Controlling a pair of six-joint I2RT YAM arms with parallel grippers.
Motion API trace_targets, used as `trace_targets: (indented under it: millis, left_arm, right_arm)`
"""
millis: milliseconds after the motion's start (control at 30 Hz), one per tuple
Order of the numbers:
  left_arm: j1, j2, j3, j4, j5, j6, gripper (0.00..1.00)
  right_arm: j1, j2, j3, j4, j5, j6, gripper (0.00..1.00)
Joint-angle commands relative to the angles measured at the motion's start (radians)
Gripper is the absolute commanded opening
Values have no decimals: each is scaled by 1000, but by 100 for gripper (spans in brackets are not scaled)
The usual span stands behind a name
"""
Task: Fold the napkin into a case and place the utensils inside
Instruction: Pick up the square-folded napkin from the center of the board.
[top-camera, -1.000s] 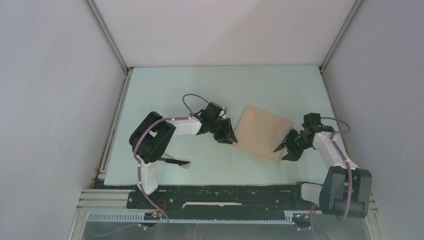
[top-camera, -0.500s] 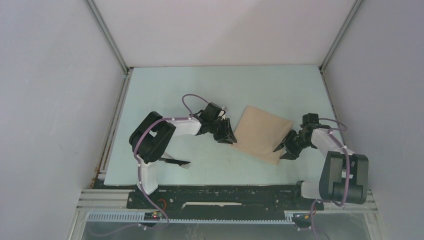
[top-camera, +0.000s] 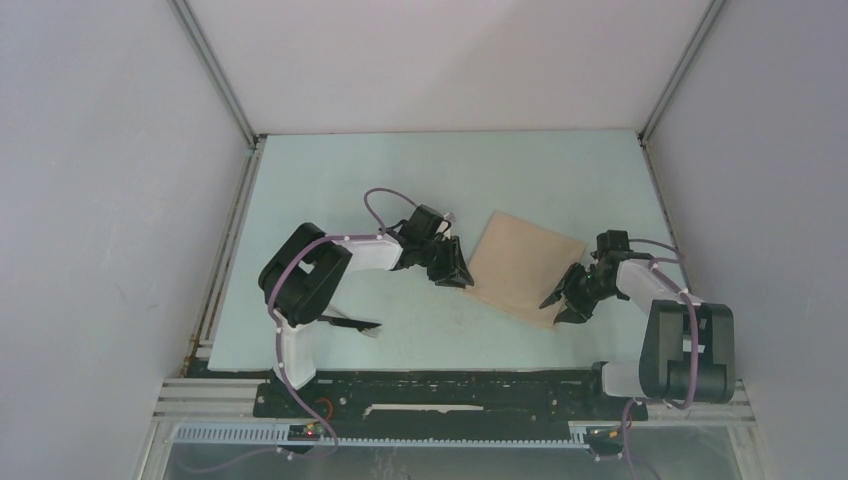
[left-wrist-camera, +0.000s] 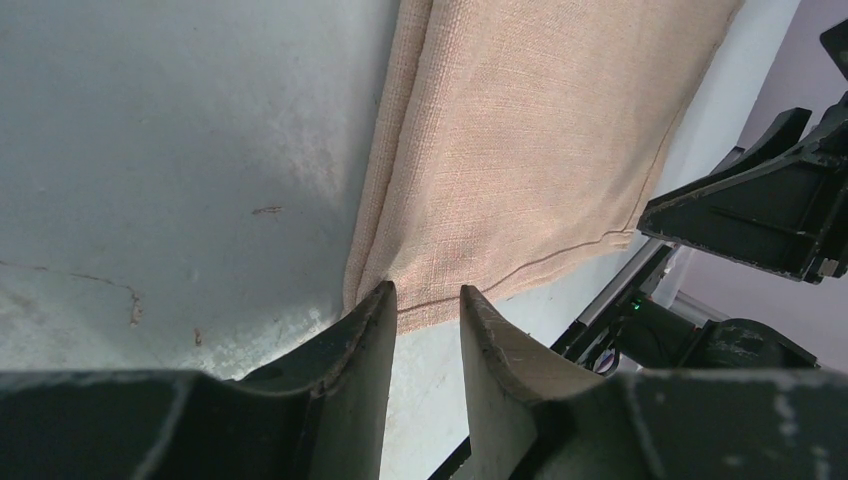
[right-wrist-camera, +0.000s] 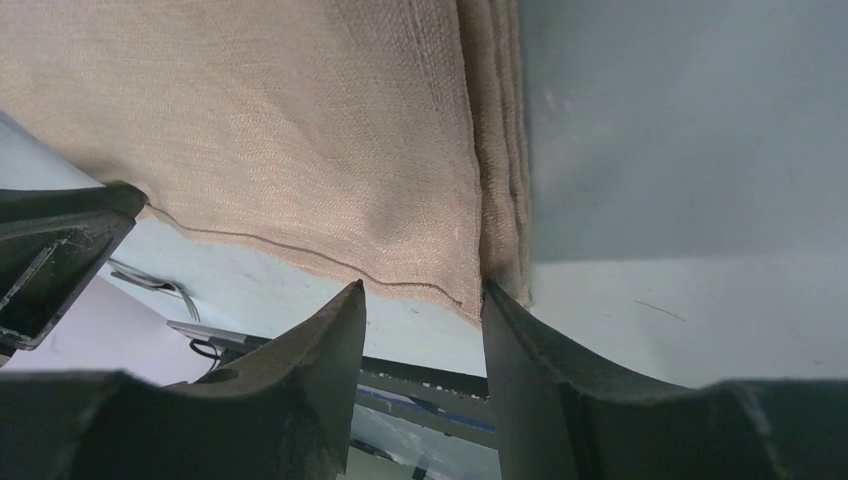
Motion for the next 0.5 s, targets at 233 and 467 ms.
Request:
trace_targets:
  millis: [233,467]
  left_arm:
    - [4,25,-4,-2,-10,11,38]
    - [4,30,-4,-2,-5,11,38]
  right_arm:
    - [20,-89,-28,0,-36,35,54]
    - [20,-108,-57,28,-47,52,55]
